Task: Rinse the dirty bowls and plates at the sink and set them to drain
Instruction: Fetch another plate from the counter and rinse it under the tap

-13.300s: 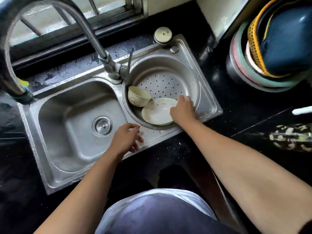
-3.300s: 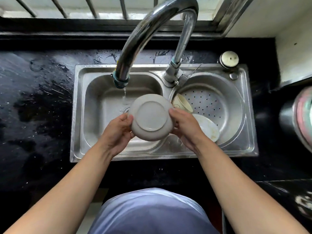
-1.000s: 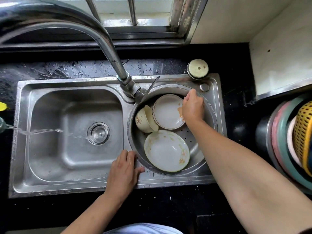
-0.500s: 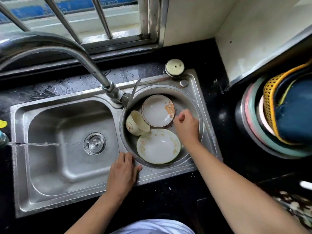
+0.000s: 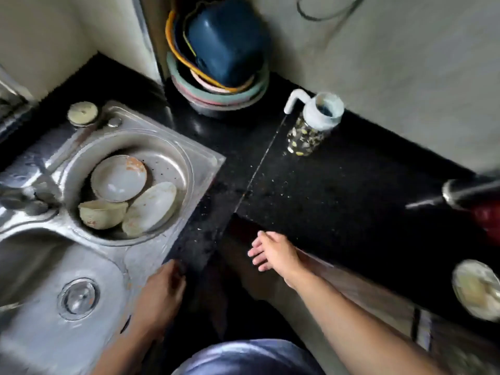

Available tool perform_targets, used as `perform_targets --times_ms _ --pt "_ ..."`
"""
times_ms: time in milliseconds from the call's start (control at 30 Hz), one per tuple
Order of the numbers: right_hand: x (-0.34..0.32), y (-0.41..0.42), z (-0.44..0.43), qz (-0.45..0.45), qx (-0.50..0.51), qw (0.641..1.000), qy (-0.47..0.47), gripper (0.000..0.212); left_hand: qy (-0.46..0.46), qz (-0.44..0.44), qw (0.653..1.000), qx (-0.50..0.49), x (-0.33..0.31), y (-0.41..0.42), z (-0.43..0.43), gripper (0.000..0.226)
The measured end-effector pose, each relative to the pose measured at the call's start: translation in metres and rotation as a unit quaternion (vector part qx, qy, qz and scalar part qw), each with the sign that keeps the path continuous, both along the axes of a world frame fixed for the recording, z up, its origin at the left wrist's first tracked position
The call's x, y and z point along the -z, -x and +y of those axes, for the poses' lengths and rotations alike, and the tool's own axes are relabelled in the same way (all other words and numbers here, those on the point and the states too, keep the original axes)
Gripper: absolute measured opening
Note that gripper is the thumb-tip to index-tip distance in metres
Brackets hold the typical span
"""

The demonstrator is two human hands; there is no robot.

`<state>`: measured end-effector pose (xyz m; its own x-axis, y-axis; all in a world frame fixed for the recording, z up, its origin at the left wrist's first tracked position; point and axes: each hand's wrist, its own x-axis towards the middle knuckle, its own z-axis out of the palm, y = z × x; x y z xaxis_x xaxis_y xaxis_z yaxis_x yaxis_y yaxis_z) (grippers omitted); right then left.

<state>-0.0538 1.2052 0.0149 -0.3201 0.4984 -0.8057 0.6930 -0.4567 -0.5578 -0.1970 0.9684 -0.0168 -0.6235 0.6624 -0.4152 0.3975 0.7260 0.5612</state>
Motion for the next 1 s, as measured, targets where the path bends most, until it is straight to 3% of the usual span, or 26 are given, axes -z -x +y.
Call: perform_targets --times_ms 167,333,433,533,633,733,867,1000 --pt "0.012 -0.201 -0.082 -0.092 0.137 0.986 -0.001 0.019 -0.014 -0.069 0.988 0.136 0.005 -0.079 -0.003 0.019" --pt "0.010 -0.382 -0.174 -0.230 0.164 0.959 -0.021 0.026 0.146 -0.144 0.952 0.227 0.020 -0.174 0.001 0.014" --pt "0.012 -0.484 -0.236 -0.269 0.291 0.918 -0.003 0.017 0.217 -0.148 0.916 0.304 0.025 -0.248 0.017 0.015" --pt "0.026 -0.582 -0.303 -0.245 0.394 0.886 0.000 0.024 0.230 -0.159 0.899 0.337 0.030 -0.338 0.043 0.017" --pt "0.036 -0.662 -0.359 -0.243 0.481 0.834 0.121 0.019 0.237 -0.174 0.878 0.379 0.036 -0.441 0.074 0.022" --pt "0.044 -0.745 -0.388 -0.215 0.537 0.797 0.173 0.021 0.239 -0.204 0.872 0.375 0.037 -0.541 0.093 0.025" --pt "0.029 -0.817 -0.373 -0.201 0.536 0.796 0.198 0.010 0.232 -0.205 0.886 0.345 0.025 -0.627 0.101 0.020" --pt "0.021 -0.863 -0.297 -0.177 0.493 0.837 0.159 0.016 0.197 -0.204 0.910 0.303 0.006 -0.665 0.112 0.016"
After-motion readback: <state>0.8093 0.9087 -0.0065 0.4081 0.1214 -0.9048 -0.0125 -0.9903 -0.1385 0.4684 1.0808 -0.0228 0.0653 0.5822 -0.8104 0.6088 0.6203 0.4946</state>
